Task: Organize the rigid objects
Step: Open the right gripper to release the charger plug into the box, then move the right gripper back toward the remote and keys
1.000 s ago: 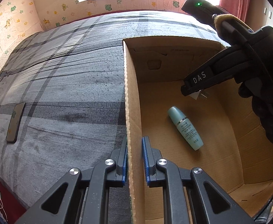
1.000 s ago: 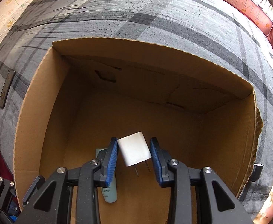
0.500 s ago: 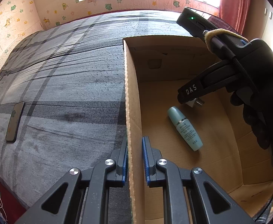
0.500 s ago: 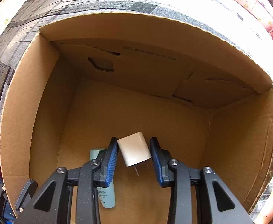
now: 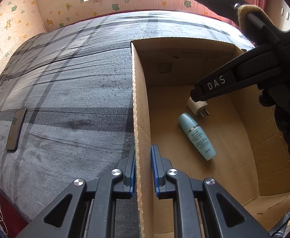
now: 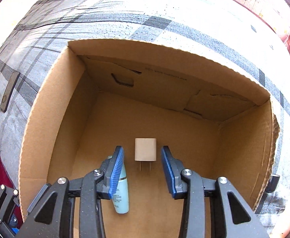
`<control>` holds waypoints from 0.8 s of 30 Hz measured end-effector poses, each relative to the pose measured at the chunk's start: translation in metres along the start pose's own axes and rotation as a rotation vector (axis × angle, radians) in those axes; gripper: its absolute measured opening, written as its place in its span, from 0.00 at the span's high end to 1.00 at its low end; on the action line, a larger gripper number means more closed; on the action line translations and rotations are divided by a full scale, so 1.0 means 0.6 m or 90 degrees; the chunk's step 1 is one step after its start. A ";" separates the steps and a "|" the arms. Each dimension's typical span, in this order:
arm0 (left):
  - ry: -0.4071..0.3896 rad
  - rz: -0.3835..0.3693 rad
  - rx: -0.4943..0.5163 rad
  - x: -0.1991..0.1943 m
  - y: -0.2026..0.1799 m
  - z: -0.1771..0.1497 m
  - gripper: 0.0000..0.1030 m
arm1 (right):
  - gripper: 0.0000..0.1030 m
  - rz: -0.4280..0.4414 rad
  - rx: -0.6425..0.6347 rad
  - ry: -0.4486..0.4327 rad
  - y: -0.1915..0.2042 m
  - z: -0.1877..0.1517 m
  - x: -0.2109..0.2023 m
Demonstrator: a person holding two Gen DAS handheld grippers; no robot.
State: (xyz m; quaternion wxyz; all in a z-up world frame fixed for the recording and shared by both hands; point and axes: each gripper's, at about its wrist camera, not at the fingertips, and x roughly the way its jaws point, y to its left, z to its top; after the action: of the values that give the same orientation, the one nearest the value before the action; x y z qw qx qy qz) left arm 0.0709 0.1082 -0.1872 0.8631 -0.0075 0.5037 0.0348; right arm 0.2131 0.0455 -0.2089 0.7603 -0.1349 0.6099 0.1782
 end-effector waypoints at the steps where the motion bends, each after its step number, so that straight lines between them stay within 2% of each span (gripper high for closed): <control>1: 0.000 -0.001 -0.001 0.000 0.000 0.000 0.85 | 0.59 0.001 -0.001 -0.004 0.000 -0.002 -0.008; 14: 0.001 -0.001 0.002 0.001 0.001 0.000 0.85 | 0.56 0.000 0.001 -0.054 0.002 -0.036 -0.099; 24: -0.001 0.000 0.001 -0.002 0.000 -0.001 0.85 | 0.55 -0.019 0.020 -0.088 -0.049 -0.075 -0.152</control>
State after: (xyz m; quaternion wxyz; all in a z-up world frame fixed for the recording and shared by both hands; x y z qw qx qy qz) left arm 0.0699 0.1082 -0.1866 0.8636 -0.0071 0.5030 0.0342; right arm 0.1686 -0.0100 -0.1303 0.8054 -0.1196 0.5564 0.1659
